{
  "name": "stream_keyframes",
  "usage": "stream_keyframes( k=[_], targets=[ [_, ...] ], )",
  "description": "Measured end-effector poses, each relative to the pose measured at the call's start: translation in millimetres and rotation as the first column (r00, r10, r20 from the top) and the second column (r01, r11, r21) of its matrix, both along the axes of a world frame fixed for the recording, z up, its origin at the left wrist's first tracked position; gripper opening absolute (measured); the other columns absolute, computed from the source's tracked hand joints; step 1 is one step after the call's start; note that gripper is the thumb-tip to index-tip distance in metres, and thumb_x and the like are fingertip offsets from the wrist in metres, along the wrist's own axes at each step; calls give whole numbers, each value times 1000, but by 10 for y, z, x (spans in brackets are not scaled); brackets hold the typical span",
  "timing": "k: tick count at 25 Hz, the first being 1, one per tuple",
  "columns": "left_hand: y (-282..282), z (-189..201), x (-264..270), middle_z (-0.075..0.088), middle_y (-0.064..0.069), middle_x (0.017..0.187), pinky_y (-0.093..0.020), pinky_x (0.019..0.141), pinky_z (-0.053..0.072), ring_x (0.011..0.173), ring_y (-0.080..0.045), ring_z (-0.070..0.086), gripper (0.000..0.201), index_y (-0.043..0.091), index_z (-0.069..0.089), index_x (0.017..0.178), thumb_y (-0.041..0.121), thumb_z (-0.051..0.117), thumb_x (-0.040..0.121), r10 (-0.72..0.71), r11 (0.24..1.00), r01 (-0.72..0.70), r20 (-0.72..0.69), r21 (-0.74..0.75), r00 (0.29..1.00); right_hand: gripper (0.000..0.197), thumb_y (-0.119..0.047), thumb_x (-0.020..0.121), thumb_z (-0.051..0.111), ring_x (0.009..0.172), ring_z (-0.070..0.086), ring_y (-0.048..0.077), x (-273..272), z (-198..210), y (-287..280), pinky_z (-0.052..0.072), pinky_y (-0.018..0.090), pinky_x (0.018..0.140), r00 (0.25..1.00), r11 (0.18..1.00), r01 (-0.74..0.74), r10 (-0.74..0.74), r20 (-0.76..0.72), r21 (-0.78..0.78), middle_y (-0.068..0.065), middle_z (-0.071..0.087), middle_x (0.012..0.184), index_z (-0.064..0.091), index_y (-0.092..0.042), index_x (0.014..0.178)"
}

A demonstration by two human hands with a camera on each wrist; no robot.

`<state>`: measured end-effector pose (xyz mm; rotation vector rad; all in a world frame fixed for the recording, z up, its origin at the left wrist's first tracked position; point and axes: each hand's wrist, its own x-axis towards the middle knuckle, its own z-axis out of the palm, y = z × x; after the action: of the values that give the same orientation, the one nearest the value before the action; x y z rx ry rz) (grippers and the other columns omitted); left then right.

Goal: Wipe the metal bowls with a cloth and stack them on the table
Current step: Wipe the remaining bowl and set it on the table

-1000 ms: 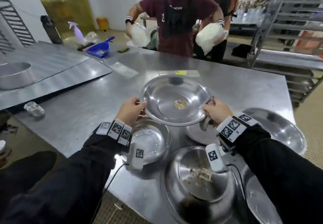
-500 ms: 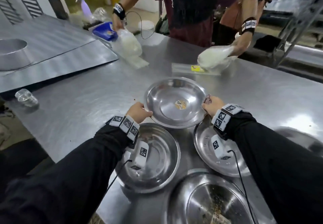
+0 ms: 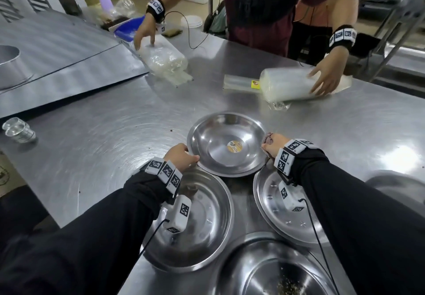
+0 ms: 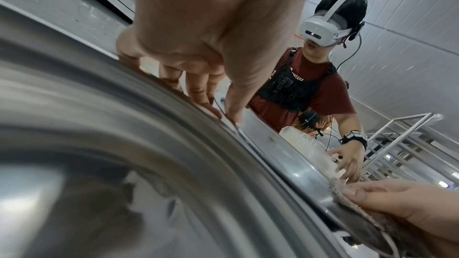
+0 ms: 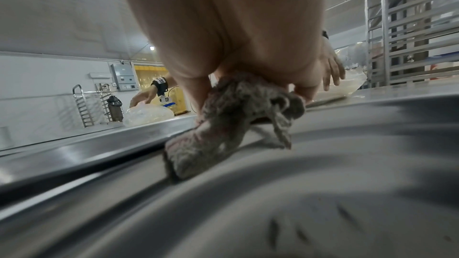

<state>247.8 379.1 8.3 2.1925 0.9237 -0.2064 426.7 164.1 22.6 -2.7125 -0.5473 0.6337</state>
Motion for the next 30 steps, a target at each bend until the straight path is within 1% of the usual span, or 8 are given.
stream_keyframes(
  k=[5, 11, 15, 17, 20, 24, 27, 30],
  targets=[
    [-64, 93, -48, 59, -8, 129, -34, 91, 42, 116, -26, 57, 56, 12, 42, 139, 42, 56, 94, 10, 997, -7, -38, 82, 999, 33, -21, 98, 44, 114, 53, 36, -23, 71, -69, 41, 35, 91, 996, 995, 65, -70, 63, 79, 21, 57, 123, 54, -1, 122],
    [-347, 576, -204, 58, -9, 131, -33, 95, 41, 118, -24, 55, 52, 12, 46, 136, 46, 51, 97, -131, 987, 122, 78, 109, 988, 35, -22, 103, 33, 112, 53, 35, -412, 673, -387, 39, 33, 92, 977, 949, 125, -169, 131, 290, 21, 55, 125, 46, -1, 128],
    [-711, 853, -447, 60, -8, 129, -31, 96, 42, 115, -22, 57, 44, 11, 52, 131, 40, 51, 97, -284, 956, 267, 156, 124, 946, 41, -29, 103, 34, 108, 56, 33, -1057, 1055, -798, 42, 29, 87, 971, 934, 159, -206, 119, 321, 17, 53, 131, 39, -13, 140],
    [-905, 876, -643, 61, -7, 127, -33, 99, 44, 113, -22, 58, 41, 13, 54, 129, 37, 52, 97, -361, 932, 349, 155, 98, 920, 36, -29, 103, 33, 99, 59, 30, -1423, 1154, -1021, 45, 29, 85, 972, 934, 157, -203, 117, 320, 17, 57, 124, 49, -12, 131],
    [-1195, 834, -1023, 60, -4, 123, -33, 96, 47, 107, -20, 59, 36, 14, 54, 129, 31, 51, 97, -430, 901, 433, 166, 18, 888, 36, -23, 103, 30, 104, 57, 32, -1872, 1148, -1347, 42, 31, 87, 968, 957, 154, -196, 158, 247, 19, 61, 116, 57, -3, 117],
    [-1509, 642, -1421, 57, -4, 132, -27, 96, 42, 116, -21, 56, 39, 15, 49, 136, 25, 45, 98, -529, 848, 529, 98, 24, 843, 35, -26, 103, 29, 82, 60, 25, -2398, 900, -1796, 42, 25, 60, 955, 953, 272, -284, 84, 134, 10, 58, 87, 57, -5, 102],
    [-1672, 451, -1578, 51, -10, 139, -35, 106, 38, 126, -27, 49, 44, 13, 45, 139, 21, 45, 96, -548, 837, 548, 25, -3, 836, 36, -27, 103, 29, 90, 57, 25, -2657, 648, -1952, 41, 29, 77, 947, 951, 299, -306, 98, 79, 15, 62, 102, 59, -6, 106],
    [-1770, 293, -1721, 57, -15, 127, -37, 100, 43, 116, -29, 55, 35, 6, 53, 126, 23, 45, 97, -545, 838, 545, -26, -13, 838, 38, -22, 102, 31, 109, 56, 32, -2834, 453, -1923, 39, 30, 88, 948, 950, 310, -311, 62, 32, 19, 62, 115, 60, -1, 114]
  ],
)
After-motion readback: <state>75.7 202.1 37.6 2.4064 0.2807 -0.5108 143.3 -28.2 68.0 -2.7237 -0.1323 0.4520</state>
